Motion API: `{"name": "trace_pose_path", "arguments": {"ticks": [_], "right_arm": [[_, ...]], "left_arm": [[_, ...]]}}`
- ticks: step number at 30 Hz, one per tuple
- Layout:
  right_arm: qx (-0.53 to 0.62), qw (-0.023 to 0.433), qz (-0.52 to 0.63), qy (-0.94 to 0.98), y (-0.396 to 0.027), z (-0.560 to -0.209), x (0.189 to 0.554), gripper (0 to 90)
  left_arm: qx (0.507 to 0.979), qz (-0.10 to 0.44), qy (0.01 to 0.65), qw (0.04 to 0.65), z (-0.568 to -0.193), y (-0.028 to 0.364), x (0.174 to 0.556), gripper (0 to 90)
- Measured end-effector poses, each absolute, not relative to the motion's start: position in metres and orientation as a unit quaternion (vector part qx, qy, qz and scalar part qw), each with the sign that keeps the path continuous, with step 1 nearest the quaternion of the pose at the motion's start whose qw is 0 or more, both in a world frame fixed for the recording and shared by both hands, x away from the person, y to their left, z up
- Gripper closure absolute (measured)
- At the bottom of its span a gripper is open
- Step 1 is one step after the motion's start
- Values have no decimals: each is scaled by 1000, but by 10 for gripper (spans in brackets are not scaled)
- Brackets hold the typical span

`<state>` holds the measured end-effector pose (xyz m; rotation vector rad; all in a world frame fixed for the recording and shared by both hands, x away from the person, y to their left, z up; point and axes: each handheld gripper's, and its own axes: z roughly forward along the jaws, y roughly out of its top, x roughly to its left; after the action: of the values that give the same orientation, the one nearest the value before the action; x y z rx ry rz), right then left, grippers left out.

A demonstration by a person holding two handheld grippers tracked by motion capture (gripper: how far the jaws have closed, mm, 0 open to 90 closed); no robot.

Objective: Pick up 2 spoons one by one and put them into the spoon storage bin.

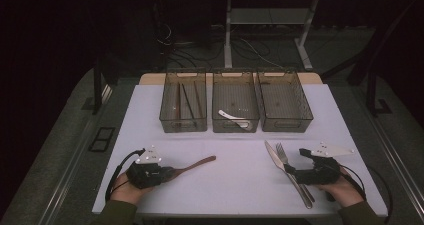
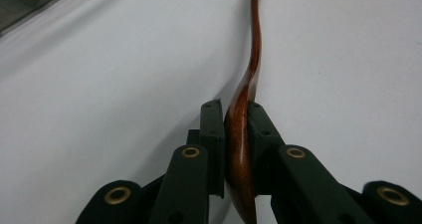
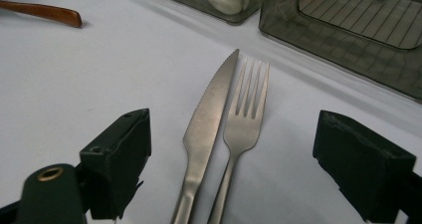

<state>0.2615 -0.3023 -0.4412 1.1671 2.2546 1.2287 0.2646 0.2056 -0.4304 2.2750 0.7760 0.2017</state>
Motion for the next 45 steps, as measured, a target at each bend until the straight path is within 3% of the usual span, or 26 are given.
{"name": "trace_pose_path", "arguments": {"ticks": [2, 23, 45], "right_arm": [[407, 157, 433, 789, -301, -441, 261, 116], [401, 151, 430, 795, -297, -443, 262, 116], [403, 155, 434, 791, -298, -442, 262, 116]], "left_arm": [[879, 80, 300, 361, -430, 206, 265, 805], [853, 95, 301, 415, -415, 194, 269, 806], [845, 113, 290, 435, -395, 157, 294, 809]]}}
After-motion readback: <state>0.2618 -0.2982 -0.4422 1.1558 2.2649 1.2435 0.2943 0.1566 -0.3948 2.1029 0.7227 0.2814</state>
